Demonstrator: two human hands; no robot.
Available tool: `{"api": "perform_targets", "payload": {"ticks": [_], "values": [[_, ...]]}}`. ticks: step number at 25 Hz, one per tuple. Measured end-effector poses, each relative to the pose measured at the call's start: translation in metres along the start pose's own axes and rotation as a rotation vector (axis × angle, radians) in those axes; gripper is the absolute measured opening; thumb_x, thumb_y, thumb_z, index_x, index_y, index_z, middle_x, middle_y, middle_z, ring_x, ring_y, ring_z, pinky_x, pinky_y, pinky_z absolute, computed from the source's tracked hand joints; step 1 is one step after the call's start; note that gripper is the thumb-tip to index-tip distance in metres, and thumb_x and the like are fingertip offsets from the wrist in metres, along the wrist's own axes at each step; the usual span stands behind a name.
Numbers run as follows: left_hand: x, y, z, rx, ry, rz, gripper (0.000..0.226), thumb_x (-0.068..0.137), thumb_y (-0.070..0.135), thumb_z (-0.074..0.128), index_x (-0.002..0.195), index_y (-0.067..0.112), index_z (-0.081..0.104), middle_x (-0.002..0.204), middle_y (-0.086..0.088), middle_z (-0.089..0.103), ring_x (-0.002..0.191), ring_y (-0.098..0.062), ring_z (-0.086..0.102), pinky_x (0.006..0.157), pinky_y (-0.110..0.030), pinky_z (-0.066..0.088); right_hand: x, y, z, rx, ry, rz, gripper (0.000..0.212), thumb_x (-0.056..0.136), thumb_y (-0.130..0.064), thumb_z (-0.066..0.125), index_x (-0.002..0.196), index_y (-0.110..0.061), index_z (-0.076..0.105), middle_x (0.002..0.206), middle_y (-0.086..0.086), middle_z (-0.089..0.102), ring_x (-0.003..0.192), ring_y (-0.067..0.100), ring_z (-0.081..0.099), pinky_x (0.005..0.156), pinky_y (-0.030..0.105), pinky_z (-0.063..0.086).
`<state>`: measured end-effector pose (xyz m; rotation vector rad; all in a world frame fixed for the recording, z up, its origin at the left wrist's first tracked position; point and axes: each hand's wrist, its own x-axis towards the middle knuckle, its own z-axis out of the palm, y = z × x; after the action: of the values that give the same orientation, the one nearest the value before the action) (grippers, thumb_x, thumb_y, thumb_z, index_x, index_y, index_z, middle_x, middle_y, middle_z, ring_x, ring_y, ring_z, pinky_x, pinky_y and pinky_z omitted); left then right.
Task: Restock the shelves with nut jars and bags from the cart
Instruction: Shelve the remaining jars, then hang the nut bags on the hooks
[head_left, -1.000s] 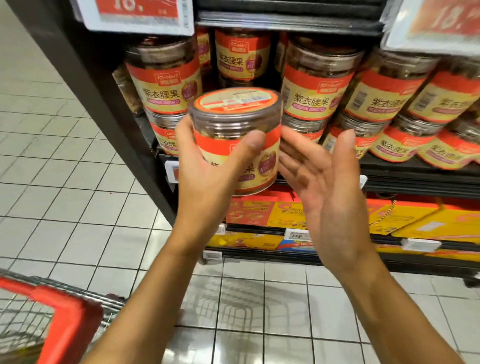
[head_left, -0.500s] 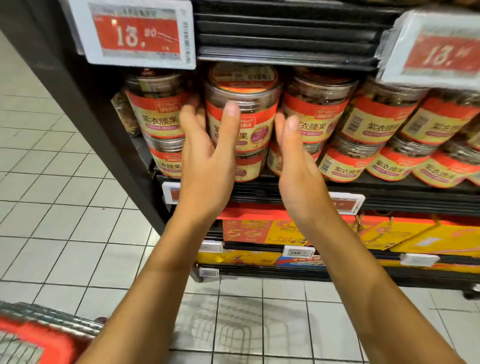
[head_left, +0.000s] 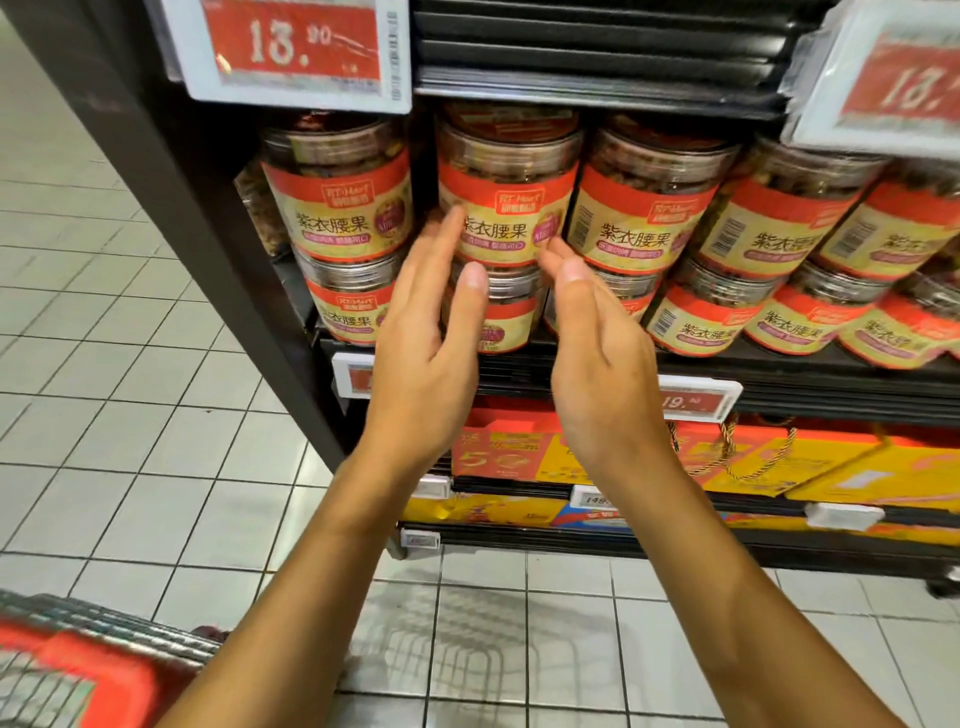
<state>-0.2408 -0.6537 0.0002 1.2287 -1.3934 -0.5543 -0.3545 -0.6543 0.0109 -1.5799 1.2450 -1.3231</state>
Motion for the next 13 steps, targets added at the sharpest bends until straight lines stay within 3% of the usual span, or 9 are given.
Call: {"api": "perform_targets", "payload": {"ticks": [2,4,6,9,13], "values": [[-0.010,-0.003,-0.004,0.020,0.009,-0.011,0.048,0.096,0.031,0.037,0.143,0.018,0.036,0.144,0.011,0.037,0.135,0.001,0.033,0.110,-0.015,0.028,-0.004,0.005,-0.003,0.030,-0.016,0.024,0.055,0.091,-0.042,0.028,0.132,-0.013,0.052,0.134,-0.009,0.051,0.126,-0.003,0.042,0.109,0.017,0.031],[-0.027,-0.004,-0.010,0.003,0.080,-0.075,0.044,0.095,0.032,0.042,0.137,0.020,0.043,0.135,0.012,0.048,0.122,0.009,0.044,0.096,-0.008,0.037,-0.014,0.010,-0.010,0.053,-0.030,0.061,0.056,0.091,-0.045,0.029,0.132,-0.014,0.051,0.135,-0.005,0.053,0.126,0.002,0.045,0.111,0.028,0.034],[-0.050,0.001,-0.016,-0.043,0.144,-0.181,0.036,0.091,0.034,0.045,0.123,0.020,0.056,0.115,0.012,0.059,0.106,0.004,0.056,0.089,-0.016,0.044,-0.033,0.012,-0.020,0.044,-0.064,0.096,0.055,0.090,-0.046,0.029,0.131,-0.018,0.051,0.132,-0.006,0.055,0.125,0.003,0.047,0.110,0.031,0.036],[-0.094,0.034,-0.029,-0.188,0.183,-0.377,0.016,0.095,0.027,0.047,0.096,0.026,0.064,0.091,0.006,0.068,0.085,-0.011,0.066,0.079,-0.023,0.053,-0.076,0.001,-0.043,0.023,-0.178,0.120,0.042,0.090,-0.047,0.030,0.123,-0.031,0.050,0.127,-0.011,0.056,0.123,0.000,0.048,0.107,0.027,0.037],[-0.167,0.109,-0.058,-0.270,0.267,-0.619,0.028,0.099,0.012,0.039,0.087,0.016,0.064,0.068,0.006,0.069,0.063,-0.007,0.064,0.065,-0.018,0.052,-0.144,-0.041,-0.081,-0.045,-0.369,0.127,0.032,0.089,-0.054,0.033,0.113,-0.042,0.051,0.120,-0.019,0.057,0.117,-0.006,0.050,0.097,0.010,0.038]]}}
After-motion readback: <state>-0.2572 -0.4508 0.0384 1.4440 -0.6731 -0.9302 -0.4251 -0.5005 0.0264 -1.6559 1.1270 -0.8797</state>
